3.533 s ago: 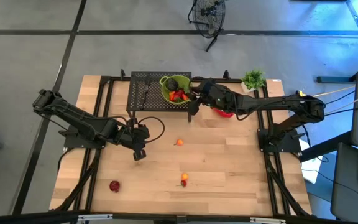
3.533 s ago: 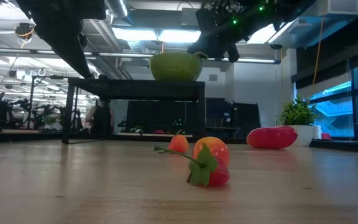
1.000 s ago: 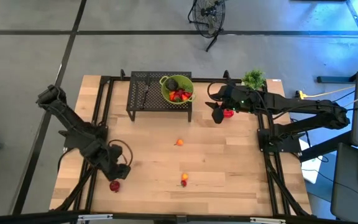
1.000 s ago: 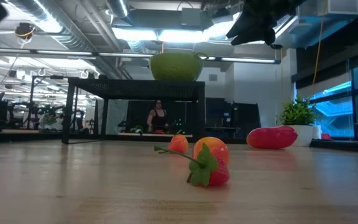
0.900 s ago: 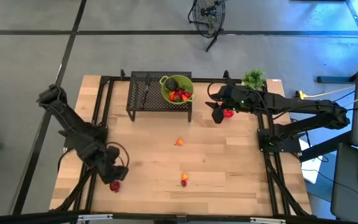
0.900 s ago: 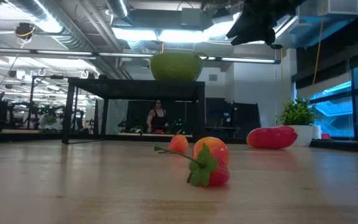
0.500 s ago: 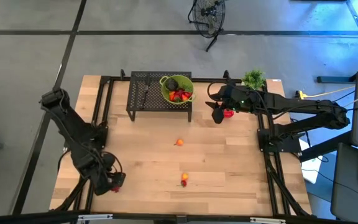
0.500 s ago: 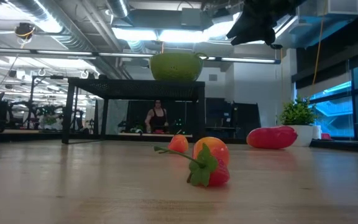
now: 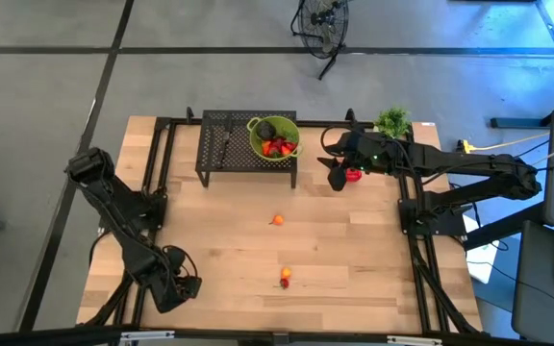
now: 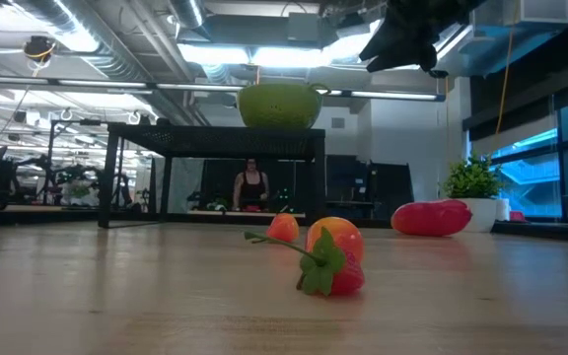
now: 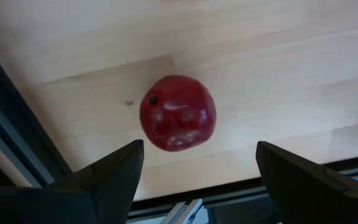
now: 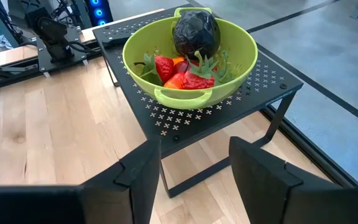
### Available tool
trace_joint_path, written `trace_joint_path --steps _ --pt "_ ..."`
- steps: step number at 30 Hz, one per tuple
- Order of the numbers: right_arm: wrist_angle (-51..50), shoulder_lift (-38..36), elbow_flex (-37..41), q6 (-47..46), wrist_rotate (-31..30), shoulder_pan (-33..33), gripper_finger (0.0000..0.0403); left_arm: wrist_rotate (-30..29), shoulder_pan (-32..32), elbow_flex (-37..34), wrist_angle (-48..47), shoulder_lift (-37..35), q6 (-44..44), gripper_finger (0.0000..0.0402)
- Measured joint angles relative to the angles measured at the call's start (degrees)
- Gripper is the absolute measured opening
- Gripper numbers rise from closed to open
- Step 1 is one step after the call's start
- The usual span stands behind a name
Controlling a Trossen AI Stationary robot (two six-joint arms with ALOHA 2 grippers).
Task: Pick & Place Fruit
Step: Put the pomegranate into the green strainer bowl on the shelf
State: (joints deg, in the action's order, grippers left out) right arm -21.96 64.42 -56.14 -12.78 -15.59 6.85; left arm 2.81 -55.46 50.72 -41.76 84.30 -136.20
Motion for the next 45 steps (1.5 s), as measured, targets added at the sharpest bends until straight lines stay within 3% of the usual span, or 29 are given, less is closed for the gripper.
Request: trace_joint_path --steps 13,39,45 --pt "0.0 0.0 0.0 0.11 0.02 0.0 0.0203 1.75 0.64 0.0 0.08 4.36 -0.18 0.0306" --pt "-0.01 0.0 0.0 -0.03 0.15 -1.44 0.0156 2.45 0.92 0.0 -0.19 8.98 0.91 0.0306" --pt "0.0 0.0 0.0 -0.02 0.06 -1.44 0.0158 5.61 0.92 0.0 -0.39 9.21 0.92 0.0292"
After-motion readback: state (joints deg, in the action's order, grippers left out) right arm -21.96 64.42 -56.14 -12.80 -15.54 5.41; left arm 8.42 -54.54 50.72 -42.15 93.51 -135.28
